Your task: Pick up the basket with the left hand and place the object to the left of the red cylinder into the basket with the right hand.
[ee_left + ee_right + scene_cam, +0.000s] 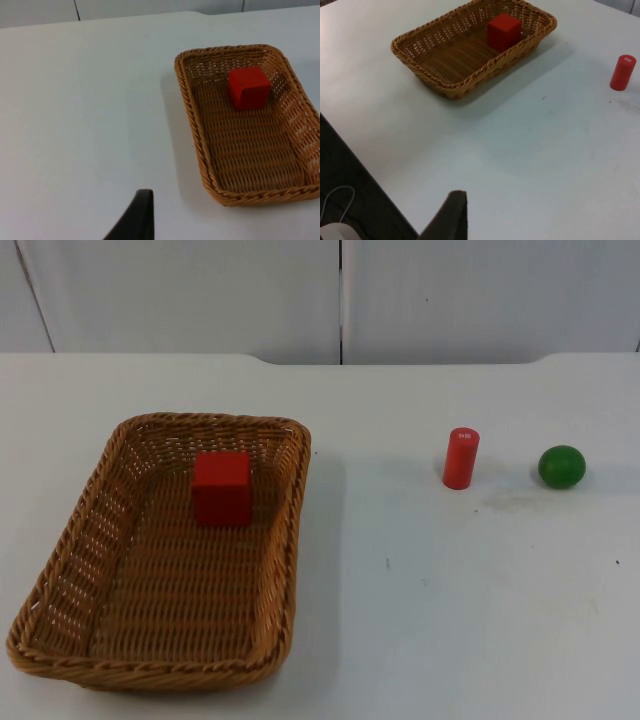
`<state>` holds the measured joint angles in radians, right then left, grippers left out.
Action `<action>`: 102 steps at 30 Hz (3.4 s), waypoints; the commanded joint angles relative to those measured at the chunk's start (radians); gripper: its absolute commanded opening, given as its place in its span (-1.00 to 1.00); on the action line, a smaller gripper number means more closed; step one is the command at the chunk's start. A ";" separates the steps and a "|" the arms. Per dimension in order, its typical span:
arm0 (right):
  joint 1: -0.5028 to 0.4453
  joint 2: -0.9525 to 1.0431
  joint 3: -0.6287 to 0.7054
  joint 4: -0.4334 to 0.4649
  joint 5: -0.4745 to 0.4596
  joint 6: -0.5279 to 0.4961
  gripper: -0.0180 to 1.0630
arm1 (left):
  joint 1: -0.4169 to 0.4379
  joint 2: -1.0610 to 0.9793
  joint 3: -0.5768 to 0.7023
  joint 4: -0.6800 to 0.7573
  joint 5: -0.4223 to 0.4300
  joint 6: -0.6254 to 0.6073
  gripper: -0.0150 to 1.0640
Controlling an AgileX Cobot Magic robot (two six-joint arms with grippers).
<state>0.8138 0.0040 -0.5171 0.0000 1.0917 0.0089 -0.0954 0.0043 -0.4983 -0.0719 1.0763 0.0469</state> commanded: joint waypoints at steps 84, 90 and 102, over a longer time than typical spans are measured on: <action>-0.649 -0.004 0.003 0.005 -0.014 -0.017 0.99 | -0.007 -0.004 0.004 -0.006 -0.002 -0.009 0.98; -0.760 -0.004 0.003 0.005 -0.014 -0.017 0.99 | -0.007 -0.004 0.004 -0.006 -0.002 -0.009 0.98; -0.778 -0.004 0.003 0.007 -0.014 -0.017 0.99 | 0.056 -0.004 0.004 -0.003 -0.002 -0.009 0.98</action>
<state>0.0391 0.0040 -0.5171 0.0069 1.0860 0.0000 -0.0763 0.0043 -0.4983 -0.0738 1.0763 0.0450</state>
